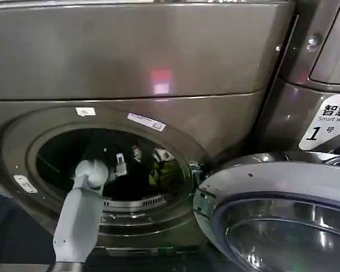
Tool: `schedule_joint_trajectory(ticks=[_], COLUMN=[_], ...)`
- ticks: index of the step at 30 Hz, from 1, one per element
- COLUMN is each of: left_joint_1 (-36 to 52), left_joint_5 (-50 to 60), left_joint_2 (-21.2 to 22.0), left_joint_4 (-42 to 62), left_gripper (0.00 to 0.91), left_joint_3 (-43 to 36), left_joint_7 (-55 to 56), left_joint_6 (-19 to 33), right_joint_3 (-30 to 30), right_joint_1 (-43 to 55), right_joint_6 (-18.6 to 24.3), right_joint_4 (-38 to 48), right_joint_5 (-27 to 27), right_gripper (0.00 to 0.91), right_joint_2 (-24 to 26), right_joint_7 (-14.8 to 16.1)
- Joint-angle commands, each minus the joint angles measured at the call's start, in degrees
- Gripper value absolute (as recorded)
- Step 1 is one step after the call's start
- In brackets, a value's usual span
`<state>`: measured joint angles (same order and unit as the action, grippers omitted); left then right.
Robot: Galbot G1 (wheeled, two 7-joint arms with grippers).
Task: Grasp the clothes from the dryer.
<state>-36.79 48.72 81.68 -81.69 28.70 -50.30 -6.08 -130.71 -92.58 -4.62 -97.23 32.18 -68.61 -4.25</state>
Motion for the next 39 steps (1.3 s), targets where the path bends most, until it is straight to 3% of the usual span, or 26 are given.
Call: schedule_joint_trajectory(ticks=[1,6,12,14,17,39], left_joint_1=[-1.01,-2.36,-2.9,-2.83,-2.89,-3.59], left_joint_5=[-13.67,-22.55,-29.82,-31.24,-31.96,-34.15], left_joint_2=[3.43,5.39,7.9,8.4,8.51,8.17], left_joint_4=[-4.95,-6.87,-7.67,-7.59,-7.69,-9.65], left_gripper=[0.0,0.0,0.0,0.0,0.0,0.0], left_joint_3=[-0.48,-0.84,-0.71,-0.64,-0.87,-0.77], left_joint_7=[35.06,46.86,52.67,53.17,53.31,52.59], left_joint_6=[-9.09,-11.38,-13.68,-13.92,-14.25,-15.14], right_joint_3=[0.56,1.11,1.71,1.21,1.64,0.93], right_joint_1=[0.25,0.11,0.34,0.23,-0.09,-0.59], right_joint_6=[-0.01,-0.04,-0.66,-2.81,-0.16,0.24], right_joint_4=[-0.41,-1.1,-1.9,-2.36,-1.66,-1.31], right_joint_5=[0.03,0.01,-0.11,-0.54,-0.94,-1.26], right_gripper=[0.907,0.907,0.907,0.907,0.907,0.907], right_joint_2=[0.05,0.12,0.09,-0.22,-0.5,-0.68], right_joint_7=[0.05,-0.1,-0.5,-0.56,0.45,-0.04])
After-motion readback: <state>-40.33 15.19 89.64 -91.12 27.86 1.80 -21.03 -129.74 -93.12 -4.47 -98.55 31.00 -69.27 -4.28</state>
